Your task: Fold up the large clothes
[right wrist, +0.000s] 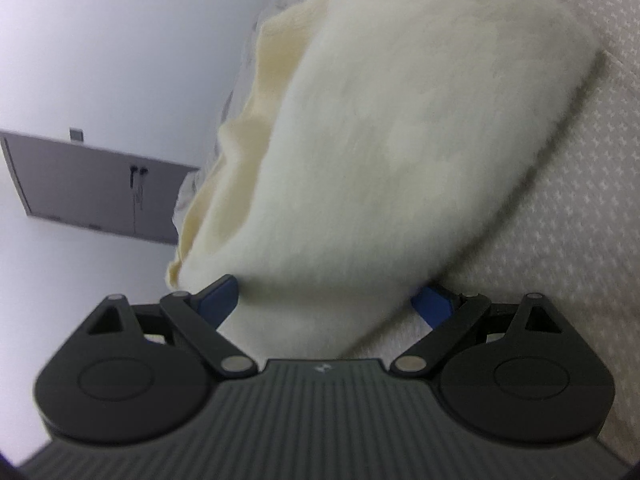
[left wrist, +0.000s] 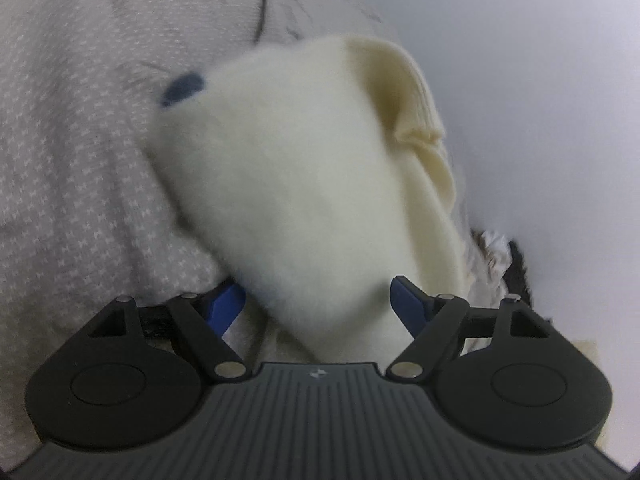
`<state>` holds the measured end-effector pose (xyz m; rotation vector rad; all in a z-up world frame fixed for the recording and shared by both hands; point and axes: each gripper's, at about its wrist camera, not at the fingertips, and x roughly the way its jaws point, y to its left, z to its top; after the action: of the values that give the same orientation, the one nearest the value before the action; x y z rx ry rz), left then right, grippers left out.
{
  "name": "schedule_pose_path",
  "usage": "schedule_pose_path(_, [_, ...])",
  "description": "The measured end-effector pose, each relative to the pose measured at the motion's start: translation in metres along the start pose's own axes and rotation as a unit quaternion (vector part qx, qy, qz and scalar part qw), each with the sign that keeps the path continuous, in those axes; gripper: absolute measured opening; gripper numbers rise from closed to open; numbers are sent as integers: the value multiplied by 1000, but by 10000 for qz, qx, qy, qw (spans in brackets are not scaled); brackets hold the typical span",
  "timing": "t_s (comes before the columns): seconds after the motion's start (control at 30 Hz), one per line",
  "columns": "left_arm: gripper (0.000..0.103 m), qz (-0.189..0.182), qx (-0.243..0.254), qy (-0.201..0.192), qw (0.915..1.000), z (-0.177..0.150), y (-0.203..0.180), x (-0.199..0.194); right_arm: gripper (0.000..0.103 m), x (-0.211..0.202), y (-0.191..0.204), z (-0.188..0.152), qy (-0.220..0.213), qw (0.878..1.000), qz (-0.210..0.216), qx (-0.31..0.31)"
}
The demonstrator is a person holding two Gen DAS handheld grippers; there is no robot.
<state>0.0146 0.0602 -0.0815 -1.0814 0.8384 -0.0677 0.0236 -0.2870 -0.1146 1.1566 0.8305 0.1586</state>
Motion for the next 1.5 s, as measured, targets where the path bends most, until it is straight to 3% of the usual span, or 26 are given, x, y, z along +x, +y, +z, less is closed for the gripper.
schedule_pose_path(0.2, [82,-169,-367,-265,9988,8,9,0,94,-8,-8,7,-263,9985,210,432])
schedule_pose_path(0.3, [72,-1,-352,-363,9987,13,9,2,94,-16,-10,9,-535,9975,128,453])
schedule_pose_path(0.4, [55,185,-173,-475,9985,16,4,5,78,-13,-10,13,-763,9961,-185,393])
schedule_pose_path(0.47, [43,301,33,-549,9980,17,-1,4,73,-15,-8,11,-820,9957,-256,333])
schedule_pose_path(0.53, [30,315,237,-643,9971,16,-6,-2,57,-18,-1,7,-887,9954,-350,111])
schedule_pose_path(0.6, [24,258,480,-764,9956,13,-14,-9,44,-22,7,5,-957,9942,-438,-207])
schedule_pose_path(0.73, [21,-8,568,-874,9946,10,-20,-24,35,-38,23,0,-1247,9885,-385,-762])
schedule_pose_path(0.87, [21,-155,583,-869,9944,6,-23,-46,34,-59,36,-9,-1456,9829,-258,-1099])
schedule_pose_path(1.03, [20,-15,1174,-959,9884,-15,-42,-83,34,-96,44,-25,-1660,9771,-187,-1317])
schedule_pose_path(1.1, [20,-125,1050,-847,9908,-22,-41,-99,34,-114,47,-35,-1714,9750,-218,-1394])
schedule_pose_path(1.3, [20,-257,1150,-683,9907,-47,-48,-145,34,-150,50,-48,-1571,9785,-319,-1301])
schedule_pose_path(1.5, [22,-77,1346,-497,9896,-71,-51,-169,36,-181,51,-58,-1508,9796,-426,-1261])
